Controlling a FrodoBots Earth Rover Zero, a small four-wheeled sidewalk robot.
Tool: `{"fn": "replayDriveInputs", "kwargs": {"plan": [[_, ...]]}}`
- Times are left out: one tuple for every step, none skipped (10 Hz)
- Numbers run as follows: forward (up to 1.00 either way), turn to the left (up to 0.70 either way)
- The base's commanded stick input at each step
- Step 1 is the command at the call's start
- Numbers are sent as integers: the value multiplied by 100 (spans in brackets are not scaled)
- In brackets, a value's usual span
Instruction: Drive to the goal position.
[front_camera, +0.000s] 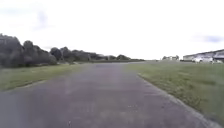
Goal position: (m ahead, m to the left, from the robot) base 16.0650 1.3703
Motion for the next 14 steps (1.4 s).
{"fn": "replayDriveInputs", "kwargs": {"plan": [[70,5],[70,0],[70,0],[70,0],[70,0],[70,0],[70,0],[70,0],[70,0],[70,0],[70,0],[70,0],[70,0],[70,0]]}}
